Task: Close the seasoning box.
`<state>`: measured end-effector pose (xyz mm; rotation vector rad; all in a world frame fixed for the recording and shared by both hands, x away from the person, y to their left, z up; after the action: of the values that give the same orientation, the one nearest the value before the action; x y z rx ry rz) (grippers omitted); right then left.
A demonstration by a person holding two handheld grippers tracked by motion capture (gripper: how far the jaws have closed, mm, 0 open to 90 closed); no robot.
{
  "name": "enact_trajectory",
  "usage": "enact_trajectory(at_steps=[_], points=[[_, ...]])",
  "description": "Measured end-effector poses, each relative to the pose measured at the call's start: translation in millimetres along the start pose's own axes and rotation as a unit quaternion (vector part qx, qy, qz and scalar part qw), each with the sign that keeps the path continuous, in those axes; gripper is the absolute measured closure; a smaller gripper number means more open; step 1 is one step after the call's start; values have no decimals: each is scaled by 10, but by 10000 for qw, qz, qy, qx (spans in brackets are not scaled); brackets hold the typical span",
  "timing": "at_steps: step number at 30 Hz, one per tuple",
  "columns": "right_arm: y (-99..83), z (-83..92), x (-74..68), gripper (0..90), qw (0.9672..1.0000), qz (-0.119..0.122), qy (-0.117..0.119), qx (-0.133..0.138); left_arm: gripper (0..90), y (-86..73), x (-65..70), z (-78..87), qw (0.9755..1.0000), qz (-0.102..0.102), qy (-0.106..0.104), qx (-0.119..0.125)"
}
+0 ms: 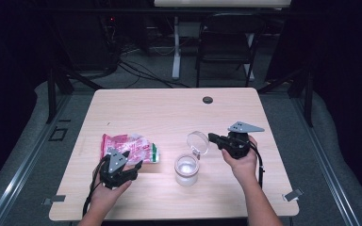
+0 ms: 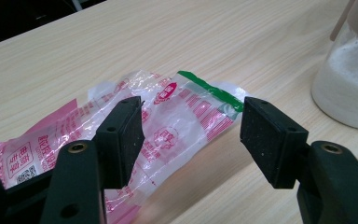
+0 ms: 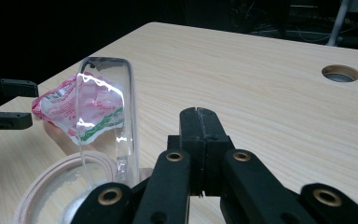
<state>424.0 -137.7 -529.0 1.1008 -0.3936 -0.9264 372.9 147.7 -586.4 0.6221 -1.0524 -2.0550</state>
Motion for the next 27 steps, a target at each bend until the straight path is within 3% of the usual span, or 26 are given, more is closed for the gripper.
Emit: enact_trajectory(at_steps=[27], points=[[6, 3, -92, 900, 9999, 80, 99, 13, 389, 27, 34, -16, 10000, -53, -51, 30]])
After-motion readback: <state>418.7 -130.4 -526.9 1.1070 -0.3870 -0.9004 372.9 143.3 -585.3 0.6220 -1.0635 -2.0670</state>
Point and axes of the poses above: each handheld gripper's, and its own axes: z roughly backward along the jaws, y roughly out of its top, x roughly to its right, the point moved 10 cm from there along -z, roughly forward along the jaws, and after that the axes turned 4 degrees about -y, right-handed, at the moved point
